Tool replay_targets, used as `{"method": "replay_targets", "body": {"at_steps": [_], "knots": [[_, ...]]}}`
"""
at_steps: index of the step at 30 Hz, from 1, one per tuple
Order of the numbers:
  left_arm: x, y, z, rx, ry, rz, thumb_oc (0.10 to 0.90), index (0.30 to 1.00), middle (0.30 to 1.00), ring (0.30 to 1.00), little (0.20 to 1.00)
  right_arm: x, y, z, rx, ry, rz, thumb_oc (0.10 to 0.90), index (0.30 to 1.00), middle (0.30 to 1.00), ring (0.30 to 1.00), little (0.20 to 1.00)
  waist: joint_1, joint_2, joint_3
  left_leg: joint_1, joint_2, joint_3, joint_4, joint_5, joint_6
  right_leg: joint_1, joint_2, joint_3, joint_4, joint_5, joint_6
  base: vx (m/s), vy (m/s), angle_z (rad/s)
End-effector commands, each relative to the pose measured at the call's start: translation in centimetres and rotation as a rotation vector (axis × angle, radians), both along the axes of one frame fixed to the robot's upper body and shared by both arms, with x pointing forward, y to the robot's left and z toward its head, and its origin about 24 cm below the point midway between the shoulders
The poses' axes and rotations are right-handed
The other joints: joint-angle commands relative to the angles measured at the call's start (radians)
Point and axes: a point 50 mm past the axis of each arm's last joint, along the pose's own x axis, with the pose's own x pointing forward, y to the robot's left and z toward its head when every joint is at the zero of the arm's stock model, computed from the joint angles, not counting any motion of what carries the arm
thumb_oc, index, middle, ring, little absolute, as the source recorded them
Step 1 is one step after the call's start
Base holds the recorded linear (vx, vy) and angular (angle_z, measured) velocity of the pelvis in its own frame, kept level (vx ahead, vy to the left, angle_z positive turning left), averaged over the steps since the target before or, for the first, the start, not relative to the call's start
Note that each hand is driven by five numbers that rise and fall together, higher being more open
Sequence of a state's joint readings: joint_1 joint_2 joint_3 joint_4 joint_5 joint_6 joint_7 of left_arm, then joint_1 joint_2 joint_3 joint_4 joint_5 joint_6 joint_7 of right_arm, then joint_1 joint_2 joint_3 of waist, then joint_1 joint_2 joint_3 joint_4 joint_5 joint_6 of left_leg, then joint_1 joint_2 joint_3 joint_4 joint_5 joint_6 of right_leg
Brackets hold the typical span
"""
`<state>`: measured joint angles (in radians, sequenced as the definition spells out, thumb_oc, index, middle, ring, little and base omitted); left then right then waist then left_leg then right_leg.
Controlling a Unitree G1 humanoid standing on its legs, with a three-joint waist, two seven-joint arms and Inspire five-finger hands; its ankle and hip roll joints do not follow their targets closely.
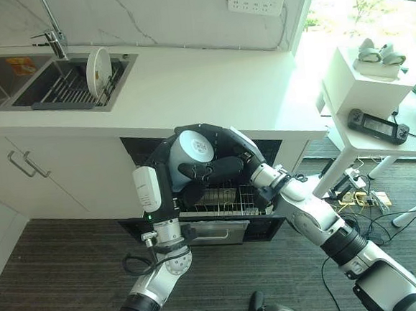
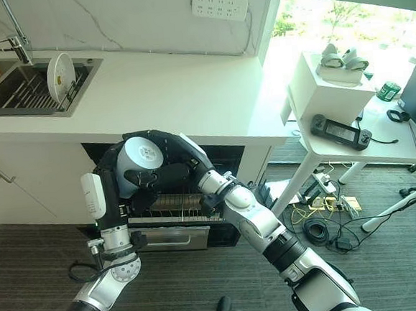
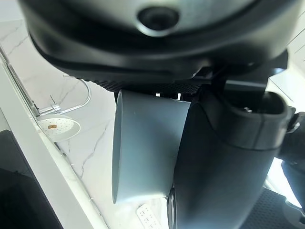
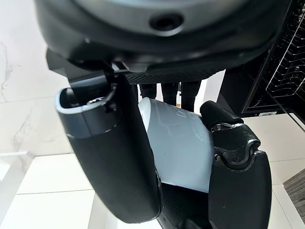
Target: Place the dishes in the dishwasher.
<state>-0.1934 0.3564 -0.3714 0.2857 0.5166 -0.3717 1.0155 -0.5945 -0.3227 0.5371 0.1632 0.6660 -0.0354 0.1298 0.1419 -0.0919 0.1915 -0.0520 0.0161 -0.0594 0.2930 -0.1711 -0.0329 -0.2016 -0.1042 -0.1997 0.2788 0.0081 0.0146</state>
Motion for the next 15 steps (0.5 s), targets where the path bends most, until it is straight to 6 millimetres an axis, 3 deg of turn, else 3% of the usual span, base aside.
{"method": "replay_targets", "body": {"at_steps": [1, 9, 10, 15], "knots": [[1.8, -4.0, 8.0, 0.018, -0.363, -0.237, 0.400, 0.300, 0.300, 0.300, 0.300, -1.8, 4.0, 6.3, 0.140, -0.271, 0.203, 0.400, 0.300, 0.300, 0.300, 0.300, 0.013, 0.004, -0.010, -0.002, -0.007, 0.028, 0.007, -0.115, 0.041, 0.110, -0.060, 0.050, 0.021, -0.163, 0.148, 0.00, 0.000, 0.00], [1.8, -4.3, 7.9, 0.002, -0.337, -0.277, 0.402, 0.302, 0.302, 0.302, 0.302, -1.8, 3.7, 6.9, 0.247, -0.246, 0.170, 0.400, 0.300, 0.300, 0.300, 0.300, 0.011, 0.012, -0.009, -0.001, -0.007, 0.029, 0.007, -0.114, 0.044, 0.111, -0.058, 0.055, 0.021, -0.165, 0.147, 0.00, 0.006, 0.00], [1.8, -4.5, 7.7, 0.005, -0.315, -0.287, 0.800, 0.900, 0.900, 0.900, 0.900, -1.8, 3.3, 7.1, 0.296, -0.236, 0.135, 0.400, 0.300, 0.300, 0.300, 0.300, 0.008, 0.018, -0.010, -0.001, -0.009, 0.030, 0.007, -0.115, 0.045, 0.111, -0.057, 0.059, 0.021, -0.166, 0.146, 0.03, 0.042, -0.01], [1.6, -4.6, 7.7, 0.009, -0.328, -0.269, 0.800, 0.900, 0.900, 0.900, 0.900, -1.7, 2.7, 6.5, 0.460, -0.108, 0.122, 0.400, 0.300, 0.300, 0.300, 0.300, -0.002, 0.036, -0.014, -0.001, -0.012, 0.036, 0.007, -0.112, 0.048, 0.110, -0.060, 0.065, 0.021, -0.170, 0.143, 0.02, 0.077, 0.00]]}}
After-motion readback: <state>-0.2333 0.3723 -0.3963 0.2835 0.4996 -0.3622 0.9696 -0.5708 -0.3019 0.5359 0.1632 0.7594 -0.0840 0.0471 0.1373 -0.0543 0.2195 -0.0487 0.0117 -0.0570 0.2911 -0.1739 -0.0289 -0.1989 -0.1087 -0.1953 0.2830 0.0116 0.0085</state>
